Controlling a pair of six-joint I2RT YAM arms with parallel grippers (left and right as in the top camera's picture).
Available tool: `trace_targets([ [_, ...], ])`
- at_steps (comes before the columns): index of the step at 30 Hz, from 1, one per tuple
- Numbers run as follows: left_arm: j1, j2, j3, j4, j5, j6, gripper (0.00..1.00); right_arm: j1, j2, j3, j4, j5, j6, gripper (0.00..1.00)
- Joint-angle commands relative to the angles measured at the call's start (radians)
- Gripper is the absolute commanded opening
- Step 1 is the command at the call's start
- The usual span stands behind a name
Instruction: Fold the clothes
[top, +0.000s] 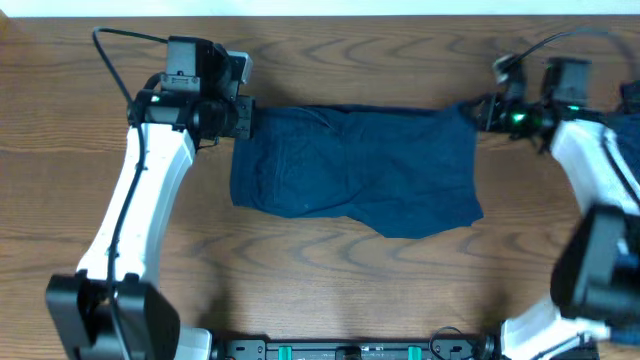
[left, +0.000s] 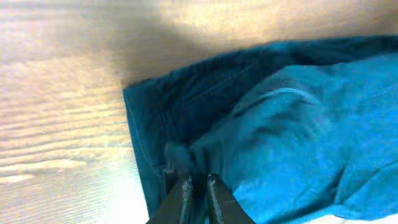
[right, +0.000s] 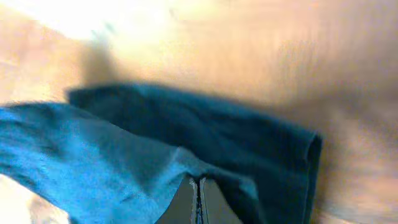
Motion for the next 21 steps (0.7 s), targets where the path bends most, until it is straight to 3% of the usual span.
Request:
trace_targets([
  [1,0.007,-0.111,0.019,-0.004,-0.012,0.002,0.11,-0.019,-0.170,0.011,-0.008,-0.027,0.047,0.01],
  [2,0.007,-0.138,0.019,-0.008,-0.012,0.002,0.07,-0.019,-0.205,0.011,-0.012,-0.018,0.062,0.01],
  [10,0.007,-0.324,0.019,-0.034,-0.012,0.003,0.07,-0.018,-0.421,0.011,-0.074,0.088,0.093,0.01],
  [14,0.000,-0.316,0.010,-0.058,-0.011,-0.001,0.17,-0.017,-0.423,0.010,-0.153,0.119,0.079,0.01],
  [15,-0.003,-0.306,0.001,-0.055,-0.008,-0.001,0.24,-0.016,-0.417,0.010,-0.171,0.132,0.072,0.01],
  [19,-0.023,-0.201,-0.017,-0.018,0.048,-0.001,0.33,-0.014,-0.391,0.010,-0.206,0.147,0.050,0.01],
  [21,-0.033,-0.126,-0.017,0.028,0.068,-0.001,0.42,-0.014,-0.376,0.010,-0.205,0.150,0.050,0.01],
])
